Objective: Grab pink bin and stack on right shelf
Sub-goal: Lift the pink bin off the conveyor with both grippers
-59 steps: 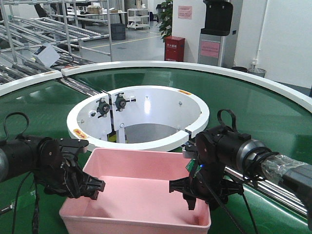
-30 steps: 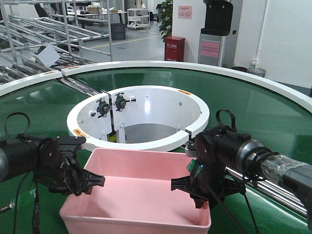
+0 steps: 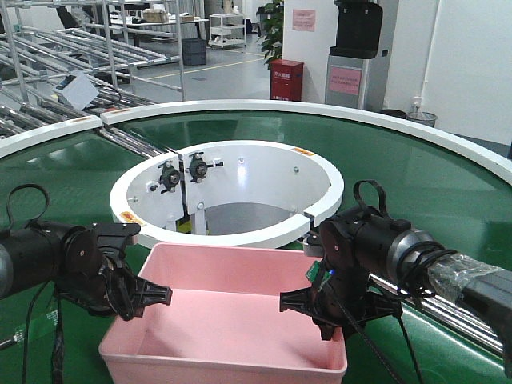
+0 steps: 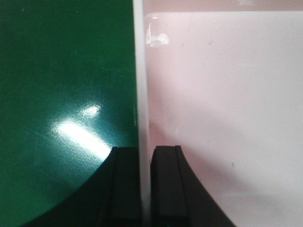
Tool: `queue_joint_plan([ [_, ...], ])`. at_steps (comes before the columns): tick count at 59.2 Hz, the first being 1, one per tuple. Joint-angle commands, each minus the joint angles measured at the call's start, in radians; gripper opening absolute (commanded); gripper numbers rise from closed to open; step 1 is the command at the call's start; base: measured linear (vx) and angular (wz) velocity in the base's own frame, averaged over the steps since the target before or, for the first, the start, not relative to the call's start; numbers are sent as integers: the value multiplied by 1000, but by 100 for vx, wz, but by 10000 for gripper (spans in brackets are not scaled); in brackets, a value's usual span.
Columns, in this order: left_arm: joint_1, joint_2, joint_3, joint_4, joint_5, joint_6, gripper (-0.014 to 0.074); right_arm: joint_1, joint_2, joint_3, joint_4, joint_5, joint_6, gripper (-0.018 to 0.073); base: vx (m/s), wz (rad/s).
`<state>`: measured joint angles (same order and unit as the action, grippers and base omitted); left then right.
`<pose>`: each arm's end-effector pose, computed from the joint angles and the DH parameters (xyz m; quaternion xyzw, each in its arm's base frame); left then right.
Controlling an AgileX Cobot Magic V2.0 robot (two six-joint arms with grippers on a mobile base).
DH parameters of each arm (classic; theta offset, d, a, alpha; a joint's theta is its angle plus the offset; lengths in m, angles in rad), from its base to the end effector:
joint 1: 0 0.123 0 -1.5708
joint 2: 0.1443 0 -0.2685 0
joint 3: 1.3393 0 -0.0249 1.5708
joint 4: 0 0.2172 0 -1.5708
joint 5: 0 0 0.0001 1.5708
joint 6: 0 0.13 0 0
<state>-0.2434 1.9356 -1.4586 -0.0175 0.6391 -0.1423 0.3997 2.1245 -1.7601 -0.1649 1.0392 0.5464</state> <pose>0.3958 -0.0997 0.1865 0.0433 0.9625 -0.0581 0.2613 0.3953 0.1470 0.1688 0.0401 0.9883 -0.0098 0.1470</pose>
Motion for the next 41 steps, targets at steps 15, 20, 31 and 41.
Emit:
queue_joint_plan([
  [15, -7, -64, -33, 24, -17, -7, 143, -2, -64, -31, -47, -26, -12, -15, 0, 0],
  [20, -7, -94, -33, 45, 14, -31, 145, -2, -88, -37, -48, 0, -39, -13, 0, 0],
  [31, -7, -221, -33, 53, 101, -112, 146, 0, -188, -35, -39, 36, -46, -12, 0, 0],
  [41, -21, -385, 39, 99, 168, -227, 146, 42, -327, 49, -97, 19, -74, -12, 0, 0],
])
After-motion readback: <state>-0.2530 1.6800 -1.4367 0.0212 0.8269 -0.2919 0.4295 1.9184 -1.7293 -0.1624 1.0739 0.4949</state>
